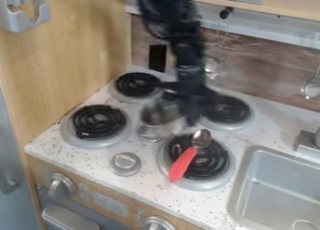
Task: Moved the silver pan to the top right burner at the stove
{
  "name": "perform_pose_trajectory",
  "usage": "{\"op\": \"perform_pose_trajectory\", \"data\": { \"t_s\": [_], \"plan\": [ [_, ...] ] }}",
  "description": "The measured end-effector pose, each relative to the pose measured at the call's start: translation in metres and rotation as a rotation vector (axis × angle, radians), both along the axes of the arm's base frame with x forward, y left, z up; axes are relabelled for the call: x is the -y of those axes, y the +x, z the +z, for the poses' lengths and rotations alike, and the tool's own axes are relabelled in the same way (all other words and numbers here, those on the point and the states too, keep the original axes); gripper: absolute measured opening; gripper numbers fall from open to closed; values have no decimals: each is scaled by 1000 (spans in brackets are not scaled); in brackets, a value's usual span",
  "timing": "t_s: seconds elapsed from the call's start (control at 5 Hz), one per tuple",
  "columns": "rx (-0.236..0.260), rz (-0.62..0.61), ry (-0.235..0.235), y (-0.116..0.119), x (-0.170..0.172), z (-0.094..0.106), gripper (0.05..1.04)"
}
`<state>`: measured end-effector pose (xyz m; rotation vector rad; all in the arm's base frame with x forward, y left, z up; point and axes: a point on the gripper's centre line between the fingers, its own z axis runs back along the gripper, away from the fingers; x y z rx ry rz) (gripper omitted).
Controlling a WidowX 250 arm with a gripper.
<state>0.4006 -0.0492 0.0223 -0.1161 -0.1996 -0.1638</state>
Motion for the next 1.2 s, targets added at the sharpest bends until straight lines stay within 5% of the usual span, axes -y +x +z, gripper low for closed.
{"op": "perform_pose_trajectory", "data": {
  "t_s": [0.2, 0.6, 1.2],
  "plan": [
    [81, -43, 23, 27, 18, 13, 56],
    [122, -61, 59, 83, 43, -6, 55],
    [114, -42, 86, 131, 49, -32, 55]
  ]
}}
